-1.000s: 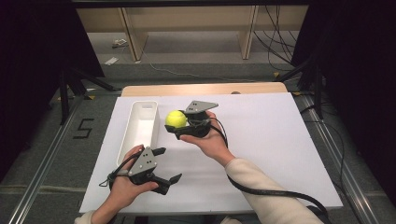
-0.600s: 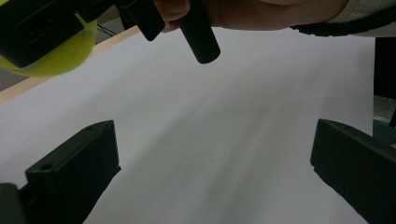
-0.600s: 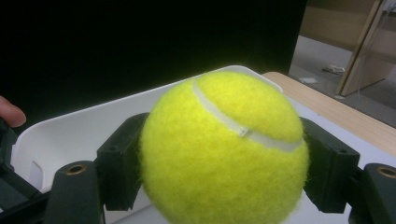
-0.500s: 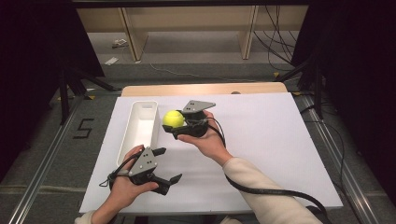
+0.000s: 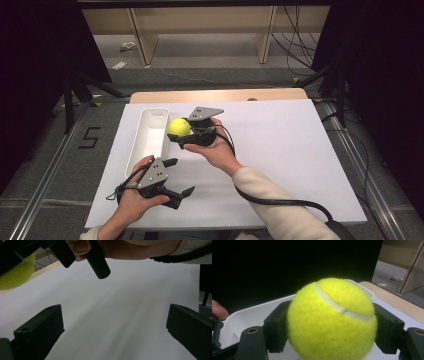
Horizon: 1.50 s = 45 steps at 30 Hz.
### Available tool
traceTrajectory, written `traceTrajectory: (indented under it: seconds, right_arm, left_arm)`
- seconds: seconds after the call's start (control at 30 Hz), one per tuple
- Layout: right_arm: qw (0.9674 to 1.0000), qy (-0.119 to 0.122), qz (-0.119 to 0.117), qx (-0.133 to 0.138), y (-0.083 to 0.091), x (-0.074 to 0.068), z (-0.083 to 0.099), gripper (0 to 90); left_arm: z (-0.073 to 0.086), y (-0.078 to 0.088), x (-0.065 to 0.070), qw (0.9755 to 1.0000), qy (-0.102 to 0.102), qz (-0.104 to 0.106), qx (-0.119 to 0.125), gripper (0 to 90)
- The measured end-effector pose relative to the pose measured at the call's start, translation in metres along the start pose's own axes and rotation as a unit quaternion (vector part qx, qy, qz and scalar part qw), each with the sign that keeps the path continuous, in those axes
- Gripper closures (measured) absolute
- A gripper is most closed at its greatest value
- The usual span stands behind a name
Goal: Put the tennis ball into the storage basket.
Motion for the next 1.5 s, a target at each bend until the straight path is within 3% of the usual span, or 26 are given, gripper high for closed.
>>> traceTrajectory:
  seconds: [1.5]
  right_arm:
    - [0.9997, 0.022, -0.009, -0.006, -0.024, -0.007, -0.028, 26.8]
  left_arm:
    - [-0.001, 0.000, 0.002, 1.0000, -0.003, 0.004, 0.000, 0.6]
Point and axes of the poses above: each handheld gripper's, and its own axes: y roughly backward along the jaws, z roughly out of its underside, x roughly to its right, the point moved 10 cm from there along -y, roughly forward along the jaws, and after that the axes turned 3 degrees about -x, right-handed, at the moved point
